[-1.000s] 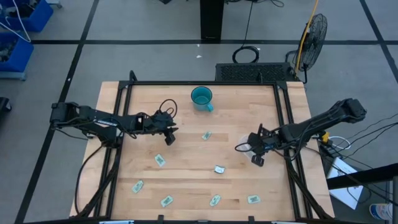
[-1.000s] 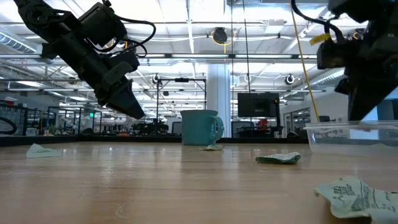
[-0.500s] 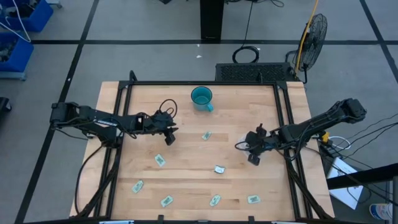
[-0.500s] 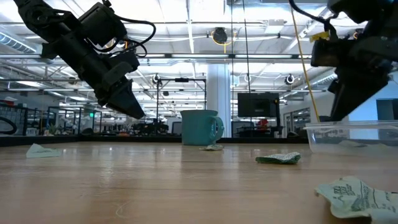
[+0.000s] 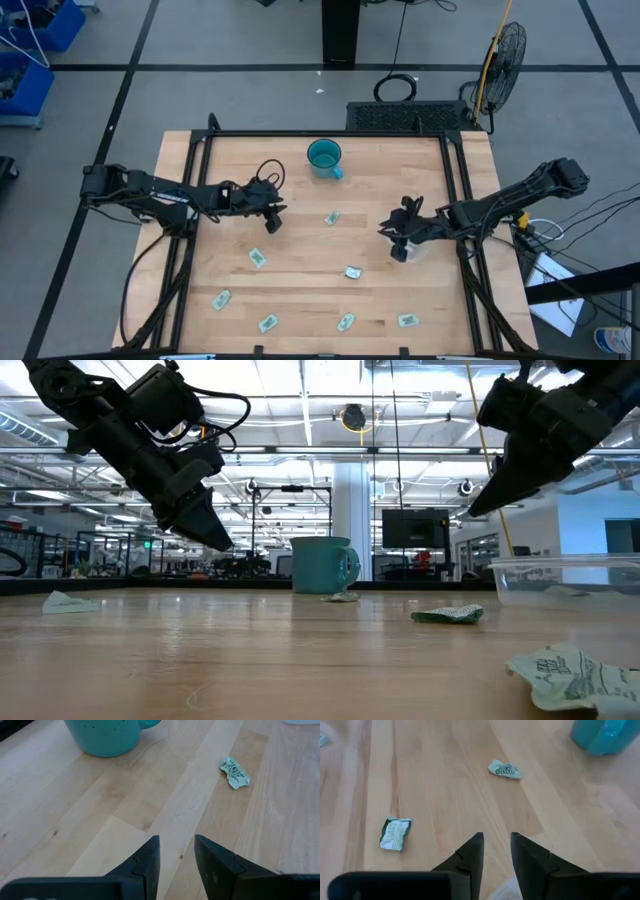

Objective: Pick and place Stevia / Truvia into bins
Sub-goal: Put the white stevia packet into the transparent container

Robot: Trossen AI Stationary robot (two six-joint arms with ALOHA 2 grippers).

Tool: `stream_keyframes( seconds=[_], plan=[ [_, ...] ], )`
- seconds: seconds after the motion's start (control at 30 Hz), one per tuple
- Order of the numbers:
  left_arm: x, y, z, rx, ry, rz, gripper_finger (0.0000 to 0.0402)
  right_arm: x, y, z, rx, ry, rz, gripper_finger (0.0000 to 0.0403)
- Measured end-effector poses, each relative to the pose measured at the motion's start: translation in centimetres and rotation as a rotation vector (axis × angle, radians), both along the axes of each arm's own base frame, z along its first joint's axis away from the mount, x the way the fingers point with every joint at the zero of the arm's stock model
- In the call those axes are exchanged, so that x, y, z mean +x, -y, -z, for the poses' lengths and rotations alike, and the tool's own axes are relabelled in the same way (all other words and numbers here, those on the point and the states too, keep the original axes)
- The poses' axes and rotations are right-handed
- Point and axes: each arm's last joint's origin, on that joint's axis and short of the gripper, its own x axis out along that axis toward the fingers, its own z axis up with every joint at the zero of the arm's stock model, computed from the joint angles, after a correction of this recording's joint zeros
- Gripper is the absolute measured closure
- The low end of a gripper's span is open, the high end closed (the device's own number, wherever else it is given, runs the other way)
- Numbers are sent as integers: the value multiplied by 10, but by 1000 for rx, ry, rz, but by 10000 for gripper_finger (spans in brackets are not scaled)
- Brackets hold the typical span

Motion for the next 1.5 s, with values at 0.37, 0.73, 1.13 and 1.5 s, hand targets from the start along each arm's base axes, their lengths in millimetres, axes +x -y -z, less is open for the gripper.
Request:
stream_keyframes(
  seconds=[0.37,0.73,1.13,1.5],
  plan=[
    [0,0,0,0,0,0,275,2,4,-4,-190,38,47,280],
    [0,0,0,0,0,0,275,27,-8,-14,-305,232,-127,279],
    [0,0,-1,0,5,0,275,44,-13,13,-204,170,-186,255],
    [4,-1,-6,10,71,-4,275,52,-20,32,-176,107,-407,214]
  ],
)
